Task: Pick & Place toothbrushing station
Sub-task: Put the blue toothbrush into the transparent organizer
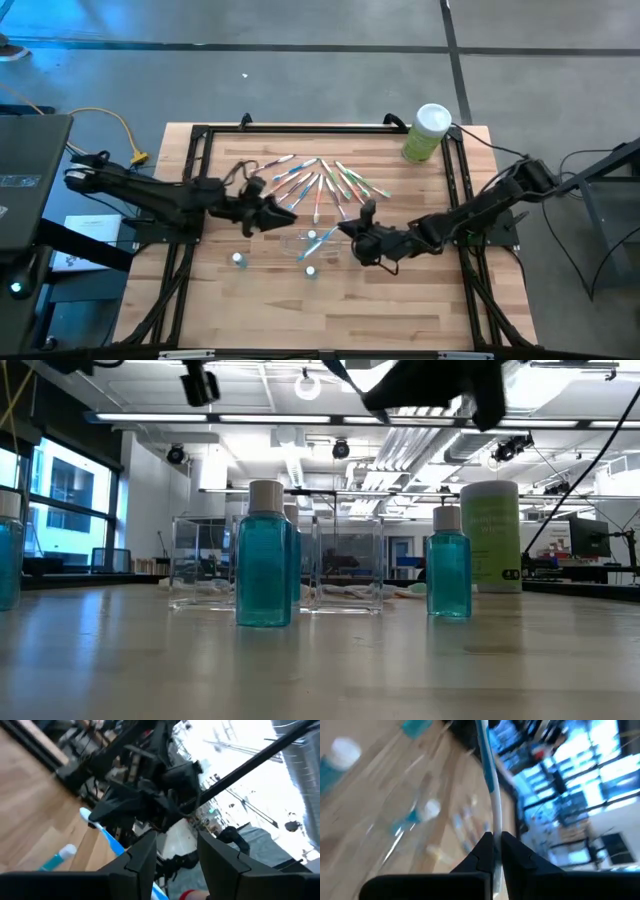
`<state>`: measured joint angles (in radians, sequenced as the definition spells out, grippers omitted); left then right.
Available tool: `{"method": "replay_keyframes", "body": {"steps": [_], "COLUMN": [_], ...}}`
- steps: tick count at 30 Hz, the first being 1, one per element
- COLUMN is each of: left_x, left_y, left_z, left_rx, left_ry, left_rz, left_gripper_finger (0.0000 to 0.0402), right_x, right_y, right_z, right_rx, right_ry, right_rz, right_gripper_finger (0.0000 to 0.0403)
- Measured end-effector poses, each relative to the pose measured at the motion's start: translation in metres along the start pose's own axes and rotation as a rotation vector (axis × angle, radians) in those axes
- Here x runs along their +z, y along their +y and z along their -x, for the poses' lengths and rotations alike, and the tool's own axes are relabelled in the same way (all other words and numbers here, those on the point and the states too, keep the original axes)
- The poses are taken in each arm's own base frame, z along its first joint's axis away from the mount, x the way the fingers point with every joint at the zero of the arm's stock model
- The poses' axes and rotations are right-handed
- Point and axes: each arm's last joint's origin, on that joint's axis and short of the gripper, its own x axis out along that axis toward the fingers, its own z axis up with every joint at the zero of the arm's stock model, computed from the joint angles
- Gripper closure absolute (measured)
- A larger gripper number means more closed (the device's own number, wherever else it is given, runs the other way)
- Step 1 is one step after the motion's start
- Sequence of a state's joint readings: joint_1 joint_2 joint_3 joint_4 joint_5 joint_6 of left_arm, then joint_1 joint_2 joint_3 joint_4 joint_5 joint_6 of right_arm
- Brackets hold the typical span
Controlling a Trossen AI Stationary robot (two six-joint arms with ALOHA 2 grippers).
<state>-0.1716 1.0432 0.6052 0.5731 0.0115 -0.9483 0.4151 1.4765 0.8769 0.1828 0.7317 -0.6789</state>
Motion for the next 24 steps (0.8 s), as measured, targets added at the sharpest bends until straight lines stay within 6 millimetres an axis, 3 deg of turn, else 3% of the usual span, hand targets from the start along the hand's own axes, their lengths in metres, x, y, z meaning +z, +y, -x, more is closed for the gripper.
{"method": "replay_keyframes", "body": {"steps": [10, 24], "left_x": [-0.001, -0.015], "left_y": [0.031, 0.053], "left_z": [-0.024, -0.045], "left_rx": [0.104, 0.061], "left_ry": [0.072, 0.185], "left_rz": [0.171, 0.325], "left_gripper_finger": [0.0263, 0.0263], "right_x": [0.014, 0.02], "right_y": [0.008, -0.006], "right_z": [0.004, -0.001], "right_rx": [0.004, -0.072], "right_ry": [-0.036, -0.006], "right_rz": [0.106, 0.205], "right_gripper_finger": [0.0395, 0.0395]}}
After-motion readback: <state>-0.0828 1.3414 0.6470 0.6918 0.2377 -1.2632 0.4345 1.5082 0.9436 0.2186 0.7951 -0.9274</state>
